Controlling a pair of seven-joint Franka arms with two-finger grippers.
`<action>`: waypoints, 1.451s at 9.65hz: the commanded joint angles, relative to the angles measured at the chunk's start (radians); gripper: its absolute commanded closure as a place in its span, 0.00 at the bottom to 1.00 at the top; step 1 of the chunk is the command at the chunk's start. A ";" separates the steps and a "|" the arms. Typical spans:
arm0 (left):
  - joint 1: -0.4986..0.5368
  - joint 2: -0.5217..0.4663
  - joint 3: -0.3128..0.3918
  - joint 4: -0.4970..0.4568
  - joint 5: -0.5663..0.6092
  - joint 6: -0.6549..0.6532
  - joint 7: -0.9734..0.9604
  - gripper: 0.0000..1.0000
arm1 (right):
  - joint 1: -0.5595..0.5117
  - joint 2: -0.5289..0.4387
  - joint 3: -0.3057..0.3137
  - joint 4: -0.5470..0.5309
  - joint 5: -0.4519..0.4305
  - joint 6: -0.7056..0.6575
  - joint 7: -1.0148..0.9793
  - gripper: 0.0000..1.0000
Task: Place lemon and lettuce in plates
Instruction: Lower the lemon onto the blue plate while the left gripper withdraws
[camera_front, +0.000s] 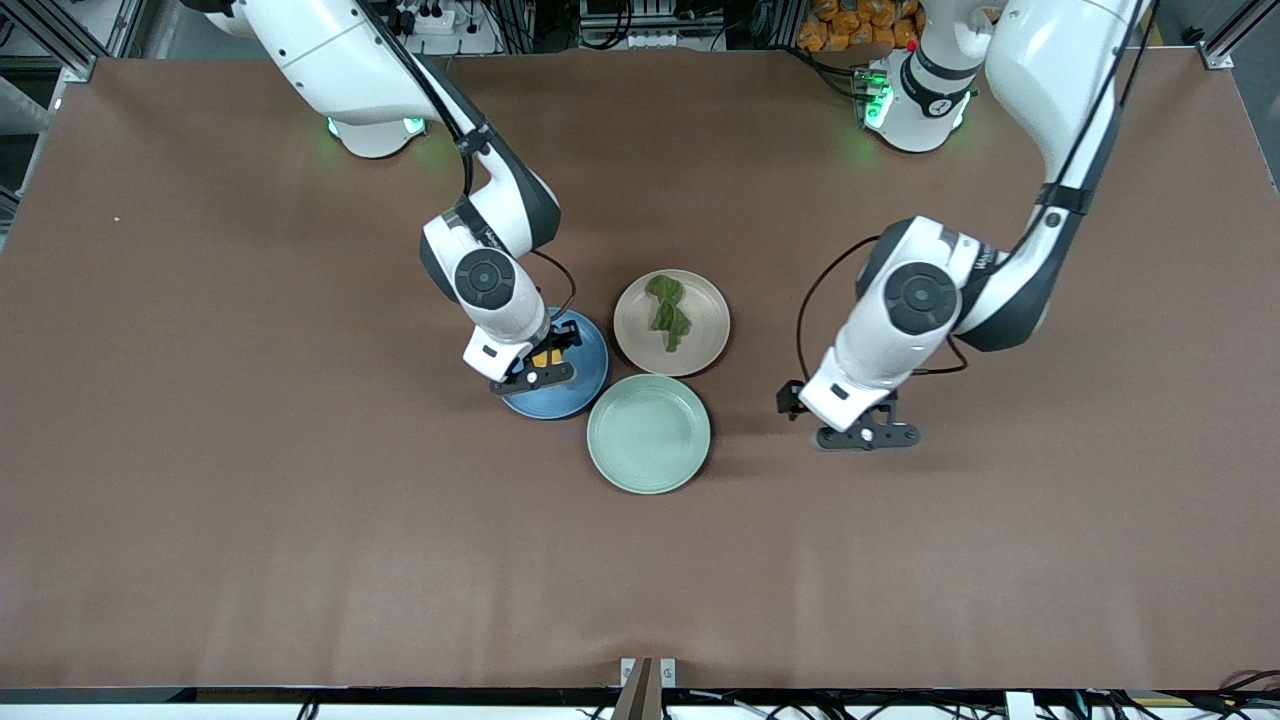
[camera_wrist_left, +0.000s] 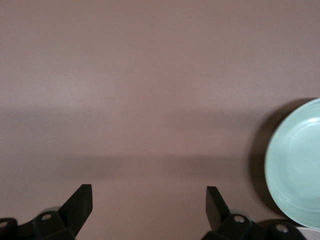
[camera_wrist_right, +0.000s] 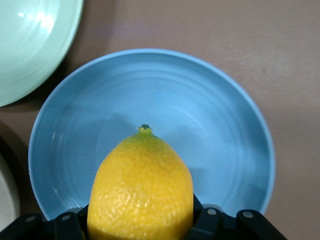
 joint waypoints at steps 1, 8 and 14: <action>0.054 -0.063 -0.013 -0.021 0.024 -0.081 0.085 0.00 | 0.008 0.018 -0.002 0.005 -0.003 0.023 0.024 0.77; 0.066 -0.299 0.082 -0.244 -0.101 -0.124 0.315 0.00 | -0.005 0.048 -0.003 0.006 -0.008 0.034 0.024 0.29; 0.039 -0.488 0.141 -0.248 -0.166 -0.138 0.329 0.00 | -0.030 0.035 -0.008 0.052 0.009 0.002 0.015 0.00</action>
